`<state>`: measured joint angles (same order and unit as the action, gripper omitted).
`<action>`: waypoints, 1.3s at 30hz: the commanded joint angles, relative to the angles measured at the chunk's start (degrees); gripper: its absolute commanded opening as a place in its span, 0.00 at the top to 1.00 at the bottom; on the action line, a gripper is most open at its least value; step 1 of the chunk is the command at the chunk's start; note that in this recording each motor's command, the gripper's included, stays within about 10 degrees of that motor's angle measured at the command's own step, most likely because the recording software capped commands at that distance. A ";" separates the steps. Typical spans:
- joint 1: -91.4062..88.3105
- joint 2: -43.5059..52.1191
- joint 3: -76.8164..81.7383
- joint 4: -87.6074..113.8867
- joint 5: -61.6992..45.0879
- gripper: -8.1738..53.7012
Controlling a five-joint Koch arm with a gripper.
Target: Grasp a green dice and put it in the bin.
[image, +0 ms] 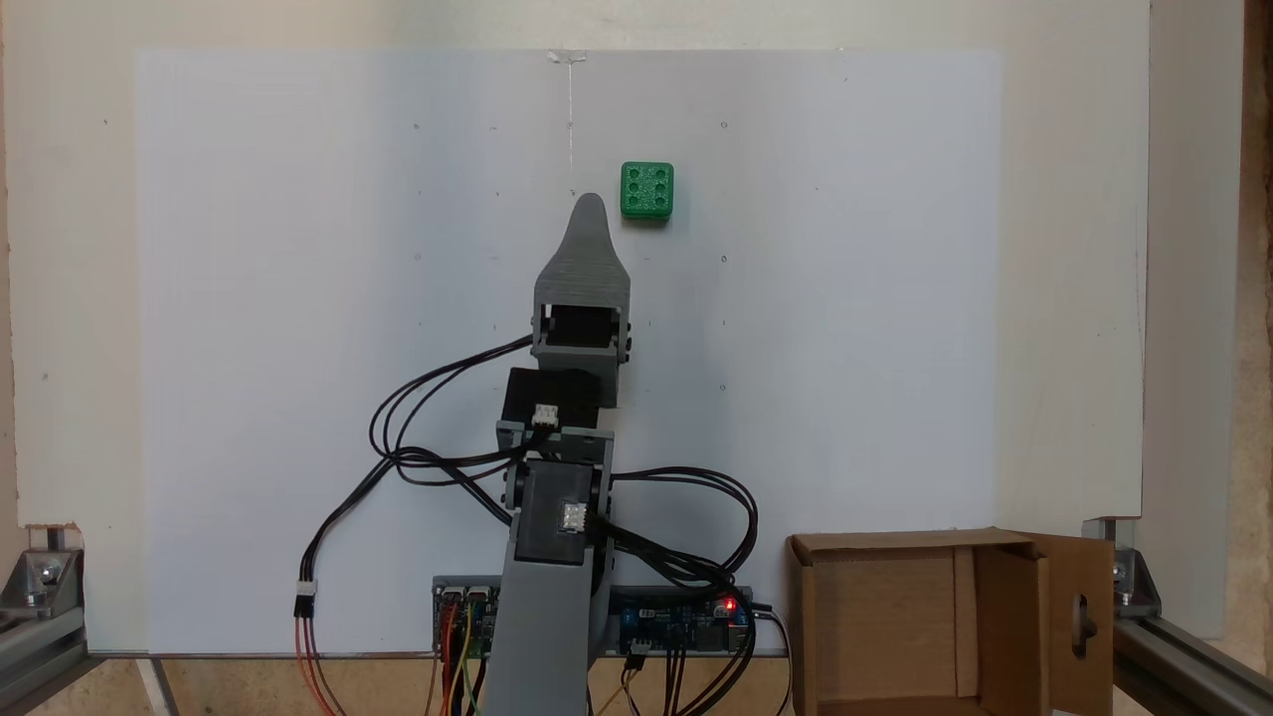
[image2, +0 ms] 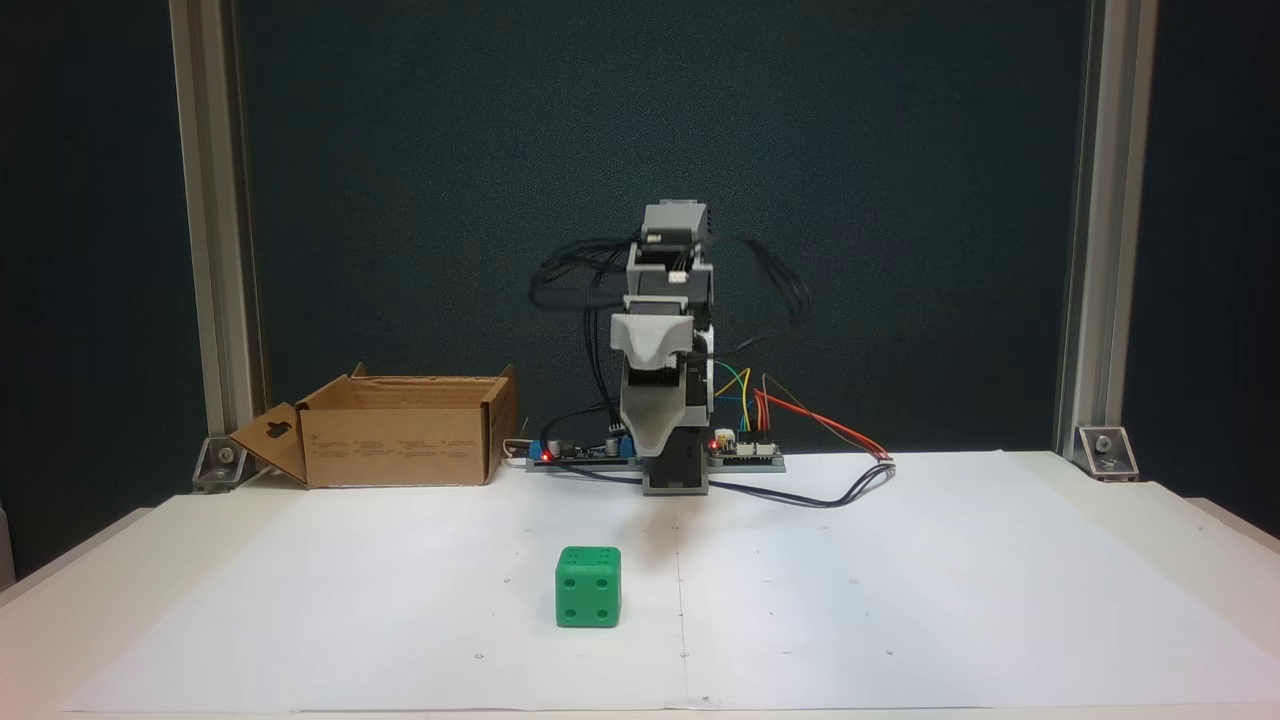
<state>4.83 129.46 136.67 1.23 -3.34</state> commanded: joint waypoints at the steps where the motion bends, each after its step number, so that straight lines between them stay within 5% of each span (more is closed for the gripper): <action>1: -0.53 5.80 -6.77 9.30 3.78 0.17; 15: 2.81 -18.46 -42.63 59.06 5.10 0.16; 29: 6.33 -36.74 -63.11 67.41 -3.52 0.14; 39: 7.47 -40.17 -65.74 67.41 -12.04 0.14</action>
<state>12.30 89.03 74.36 67.59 -12.04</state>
